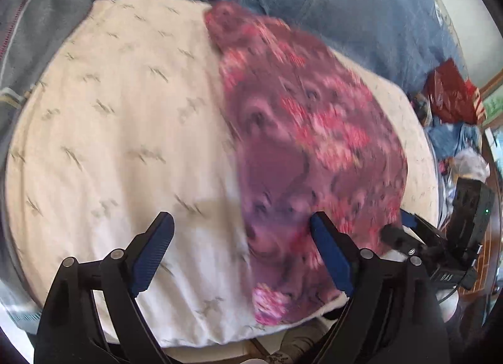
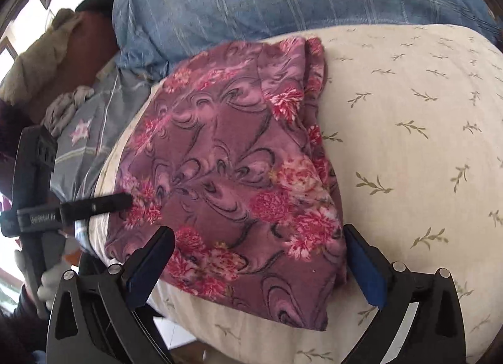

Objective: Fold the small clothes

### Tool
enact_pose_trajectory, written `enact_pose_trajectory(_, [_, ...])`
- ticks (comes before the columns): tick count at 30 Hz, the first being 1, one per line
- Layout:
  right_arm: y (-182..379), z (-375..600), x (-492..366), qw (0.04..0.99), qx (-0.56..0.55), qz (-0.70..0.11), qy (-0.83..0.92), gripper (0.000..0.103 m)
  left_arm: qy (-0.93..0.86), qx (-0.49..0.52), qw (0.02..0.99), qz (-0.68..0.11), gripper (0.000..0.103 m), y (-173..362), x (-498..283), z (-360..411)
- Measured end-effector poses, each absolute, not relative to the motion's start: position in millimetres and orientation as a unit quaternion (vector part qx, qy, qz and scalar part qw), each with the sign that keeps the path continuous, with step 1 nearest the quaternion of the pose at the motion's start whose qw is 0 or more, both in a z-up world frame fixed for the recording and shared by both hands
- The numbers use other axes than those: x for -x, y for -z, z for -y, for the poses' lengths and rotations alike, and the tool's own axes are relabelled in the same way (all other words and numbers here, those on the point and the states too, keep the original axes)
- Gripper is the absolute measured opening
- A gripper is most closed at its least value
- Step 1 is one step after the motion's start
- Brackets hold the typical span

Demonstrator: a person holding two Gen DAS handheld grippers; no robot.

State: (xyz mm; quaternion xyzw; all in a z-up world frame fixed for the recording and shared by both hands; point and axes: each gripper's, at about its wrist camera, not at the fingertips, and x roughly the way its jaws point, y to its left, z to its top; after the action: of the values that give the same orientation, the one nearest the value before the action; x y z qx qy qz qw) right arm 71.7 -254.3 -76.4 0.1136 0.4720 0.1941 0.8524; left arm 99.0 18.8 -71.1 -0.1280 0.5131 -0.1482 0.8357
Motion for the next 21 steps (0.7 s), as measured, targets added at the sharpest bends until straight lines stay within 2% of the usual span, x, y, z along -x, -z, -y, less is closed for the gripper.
enact_pose_trajectory(2, [63,266,-79,0.862,-0.136,-0.453,-0.184,0.092,0.148,0.135,0.836,-0.510,0.089,66,-111,-24])
enact_pose_trajectory(5, [40,287,-106,0.879,-0.172,-0.416,-0.159,0.094,0.139,0.123,0.841,-0.509,0.089,59,-141,-17])
enact_pose_trajectory(7, [37,292,-134,0.876,-0.187,-0.417,-0.155,0.092,0.136,0.118,0.840,-0.512,0.089,60,-160,-5])
enact_pose_trajectory(9, [41,289,-159,0.872,-0.199,-0.420,-0.152,0.080,0.138,0.131,0.832,-0.522,0.089,64,-182,4])
enact_pose_trajectory(10, [44,286,-170,0.870,-0.200,-0.423,-0.157,0.068,0.138,0.138,0.826,-0.528,0.089,65,-191,8])
enact_pose_trajectory(11, [49,280,-183,0.864,-0.194,-0.436,-0.161,0.043,0.137,0.147,0.821,-0.534,0.088,66,-200,12])
enact_pose_trajectory(12, [54,273,-194,0.856,-0.186,-0.453,-0.167,0.027,0.140,0.153,0.818,-0.536,0.087,67,-205,16])
enact_pose_trajectory(13, [53,270,-198,0.854,-0.187,-0.453,-0.173,0.019,0.147,0.161,0.817,-0.533,0.087,64,-209,18])
enact_pose_trajectory(15, [36,271,-193,0.873,-0.191,-0.408,-0.189,0.014,0.145,0.165,0.824,-0.523,0.087,59,-214,19])
enact_pose_trajectory(16, [28,274,-188,0.884,-0.192,-0.378,-0.194,0.006,0.135,0.158,0.828,-0.520,0.087,60,-218,20])
enact_pose_trajectory(17, [23,279,-184,0.892,-0.196,-0.358,-0.192,0.005,0.127,0.152,0.828,-0.524,0.087,63,-224,20])
enact_pose_trajectory(19, [32,290,-192,0.894,-0.200,-0.370,-0.156,0.005,0.110,0.145,0.822,-0.540,0.087,76,-237,22])
enact_pose_trajectory(21, [59,297,-206,0.876,-0.186,-0.431,-0.114,0.005,0.106,0.141,0.829,-0.531,0.087,69,-237,22])
